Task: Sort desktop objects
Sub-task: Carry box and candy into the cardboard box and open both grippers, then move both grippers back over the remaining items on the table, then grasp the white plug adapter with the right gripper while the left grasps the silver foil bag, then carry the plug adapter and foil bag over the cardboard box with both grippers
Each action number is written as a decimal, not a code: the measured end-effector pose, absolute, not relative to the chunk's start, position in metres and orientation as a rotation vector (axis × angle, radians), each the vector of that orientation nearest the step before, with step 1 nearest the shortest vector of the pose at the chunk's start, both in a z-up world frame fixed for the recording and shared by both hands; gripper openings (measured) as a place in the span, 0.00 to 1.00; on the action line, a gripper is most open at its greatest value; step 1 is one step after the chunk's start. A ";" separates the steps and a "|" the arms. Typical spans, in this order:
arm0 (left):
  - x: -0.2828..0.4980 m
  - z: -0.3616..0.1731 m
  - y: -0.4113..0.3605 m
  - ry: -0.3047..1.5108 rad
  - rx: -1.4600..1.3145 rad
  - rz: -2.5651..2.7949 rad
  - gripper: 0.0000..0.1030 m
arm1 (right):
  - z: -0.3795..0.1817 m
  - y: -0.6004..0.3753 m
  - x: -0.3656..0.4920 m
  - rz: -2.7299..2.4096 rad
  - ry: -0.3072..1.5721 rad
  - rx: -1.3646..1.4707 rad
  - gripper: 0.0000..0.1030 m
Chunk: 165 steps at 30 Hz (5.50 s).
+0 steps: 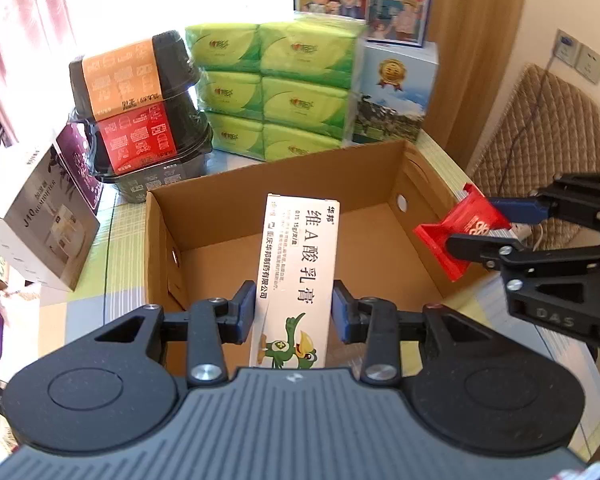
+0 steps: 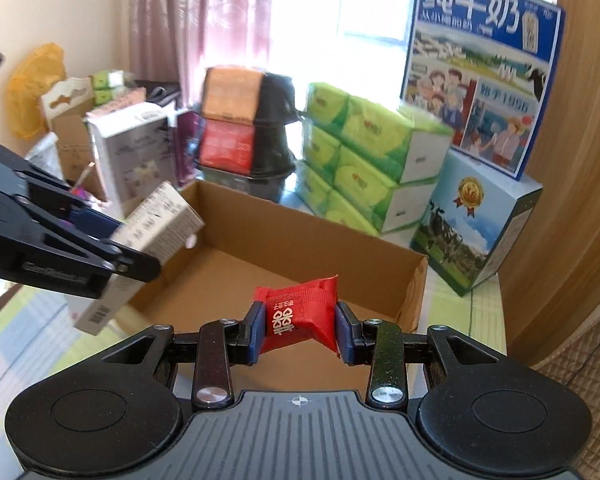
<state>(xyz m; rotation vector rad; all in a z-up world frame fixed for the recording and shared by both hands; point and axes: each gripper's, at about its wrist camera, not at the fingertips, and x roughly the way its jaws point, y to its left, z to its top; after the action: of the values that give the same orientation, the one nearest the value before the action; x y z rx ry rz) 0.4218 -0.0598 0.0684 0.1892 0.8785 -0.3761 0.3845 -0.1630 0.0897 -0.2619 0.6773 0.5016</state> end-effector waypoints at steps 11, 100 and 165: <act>0.478 0.033 -0.056 0.924 0.174 -0.354 0.32 | 0.042 -0.152 0.438 0.453 0.760 -0.223 0.33; 0.184 -0.078 0.026 0.652 1.299 -1.084 0.96 | -0.048 -0.144 0.150 1.056 0.877 -0.816 0.98; 0.226 -0.087 0.024 1.147 0.694 -0.861 0.54 | -0.071 -0.154 0.178 0.687 1.118 -0.359 0.60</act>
<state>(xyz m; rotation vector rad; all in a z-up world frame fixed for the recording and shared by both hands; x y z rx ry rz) 0.2259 0.0240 -0.0868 0.6942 1.1473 -0.8614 0.1784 -0.1540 -0.0715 -0.3589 1.1176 0.6872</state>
